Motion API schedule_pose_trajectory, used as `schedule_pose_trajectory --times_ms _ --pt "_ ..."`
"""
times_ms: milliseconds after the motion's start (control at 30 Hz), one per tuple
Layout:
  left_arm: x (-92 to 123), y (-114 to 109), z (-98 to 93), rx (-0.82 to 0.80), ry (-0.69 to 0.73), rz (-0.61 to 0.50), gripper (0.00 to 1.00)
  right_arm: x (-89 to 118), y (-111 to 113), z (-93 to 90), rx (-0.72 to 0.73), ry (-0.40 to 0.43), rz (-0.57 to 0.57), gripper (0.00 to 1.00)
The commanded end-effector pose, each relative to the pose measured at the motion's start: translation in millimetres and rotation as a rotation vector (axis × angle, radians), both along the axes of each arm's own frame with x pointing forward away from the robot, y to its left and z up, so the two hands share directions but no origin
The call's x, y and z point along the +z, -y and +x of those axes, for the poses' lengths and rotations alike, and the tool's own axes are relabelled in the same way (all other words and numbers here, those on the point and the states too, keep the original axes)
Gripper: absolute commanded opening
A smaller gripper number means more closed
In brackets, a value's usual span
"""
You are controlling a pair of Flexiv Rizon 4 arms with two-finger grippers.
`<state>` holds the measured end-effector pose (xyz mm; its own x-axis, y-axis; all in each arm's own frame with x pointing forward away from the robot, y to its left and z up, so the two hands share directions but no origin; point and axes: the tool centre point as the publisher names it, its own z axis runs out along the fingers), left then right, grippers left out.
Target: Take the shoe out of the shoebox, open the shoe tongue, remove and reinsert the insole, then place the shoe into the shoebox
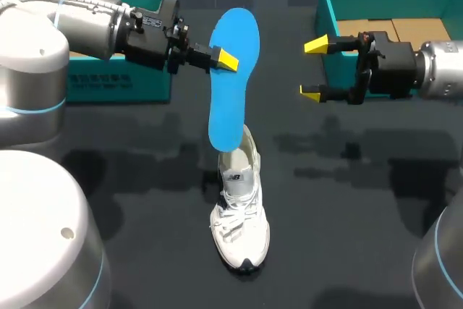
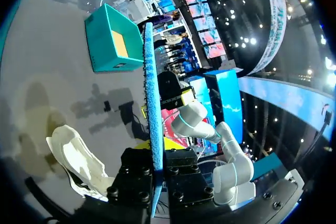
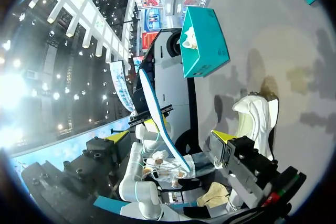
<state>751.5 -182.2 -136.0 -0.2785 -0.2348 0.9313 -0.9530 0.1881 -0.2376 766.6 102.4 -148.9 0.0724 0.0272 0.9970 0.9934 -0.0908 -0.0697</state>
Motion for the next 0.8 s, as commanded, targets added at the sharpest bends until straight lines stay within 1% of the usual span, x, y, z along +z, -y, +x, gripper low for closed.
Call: schedule_pose_trajectory --times_ms 33,200,367,500,800 --pt "-9 10 1.5 0.062 -0.107 -0.013 0.0 0 -1 -0.6 -0.001 -0.001 -0.003 1.0" --pt "-14 15 6.1 0.078 -0.21 -0.054 0.0 0 -1 -0.6 -0.001 -0.001 -0.003 1.0" --pt "-22 19 10.8 0.101 -0.201 -0.088 0.0 0 -1 -0.6 -0.001 -0.001 -0.003 1.0" --pt "-28 22 13.1 0.123 -0.217 -0.105 0.0 3 0 -3.1 0.009 -0.003 -0.069 1.0" --pt "-38 28 21.2 0.185 -0.262 -0.129 0.0 23 3 -6.8 0.025 -0.046 -0.273 1.0"
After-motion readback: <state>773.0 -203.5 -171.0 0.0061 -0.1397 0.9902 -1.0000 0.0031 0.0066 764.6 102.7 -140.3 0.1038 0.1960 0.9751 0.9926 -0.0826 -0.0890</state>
